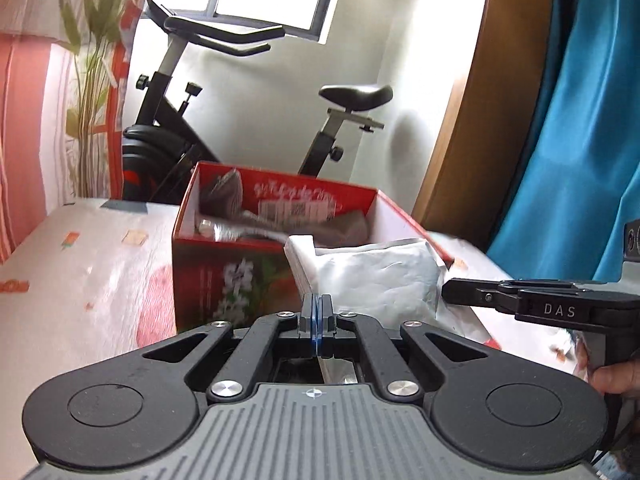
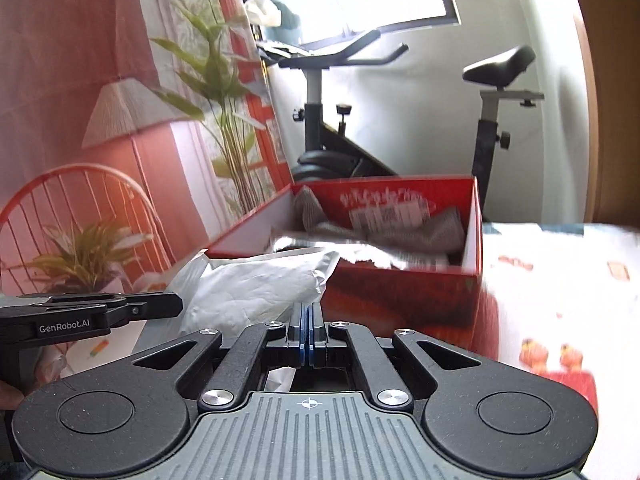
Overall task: Organize soft objects
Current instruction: 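Lift the clear bag with both tools and lower it into the red box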
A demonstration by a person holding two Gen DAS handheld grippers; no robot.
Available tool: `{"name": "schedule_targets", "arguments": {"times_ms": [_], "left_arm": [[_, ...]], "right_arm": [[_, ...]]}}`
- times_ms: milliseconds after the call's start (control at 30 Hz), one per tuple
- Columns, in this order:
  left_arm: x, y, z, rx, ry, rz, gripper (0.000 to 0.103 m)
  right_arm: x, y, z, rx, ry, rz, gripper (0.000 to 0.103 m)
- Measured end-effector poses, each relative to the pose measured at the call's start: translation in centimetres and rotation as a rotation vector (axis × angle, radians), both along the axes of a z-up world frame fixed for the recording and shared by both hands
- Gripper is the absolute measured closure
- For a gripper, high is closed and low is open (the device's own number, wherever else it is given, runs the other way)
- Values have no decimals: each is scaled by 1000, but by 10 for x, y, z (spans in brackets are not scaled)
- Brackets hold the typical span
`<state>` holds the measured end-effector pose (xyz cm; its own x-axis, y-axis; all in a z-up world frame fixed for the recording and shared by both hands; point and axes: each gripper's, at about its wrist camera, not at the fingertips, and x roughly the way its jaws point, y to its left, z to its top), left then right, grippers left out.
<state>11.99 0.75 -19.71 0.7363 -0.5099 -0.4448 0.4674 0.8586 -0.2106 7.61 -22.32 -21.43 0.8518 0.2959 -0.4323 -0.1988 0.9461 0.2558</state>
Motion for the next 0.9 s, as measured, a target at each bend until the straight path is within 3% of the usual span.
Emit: {"name": "schedule_targets", "arguments": {"times_ms": [133, 367, 467, 633, 900], "left_arm": [[31, -3, 22, -15, -5, -24, 101], [98, -29, 31, 2, 34, -38, 101], [131, -43, 23, 3, 98, -29, 101], [169, -73, 2, 99, 186, -11, 101], [178, -92, -21, 191, 236, -72, 101]], "right_arm": [[29, -15, 17, 66, 8, -18, 101], [92, -28, 27, 16, 32, -78, 101], [118, -33, 22, -34, 50, -103, 101], [146, -38, -1, -104, 99, -129, 101], [154, -47, -31, -140, 174, -129, 99]]}}
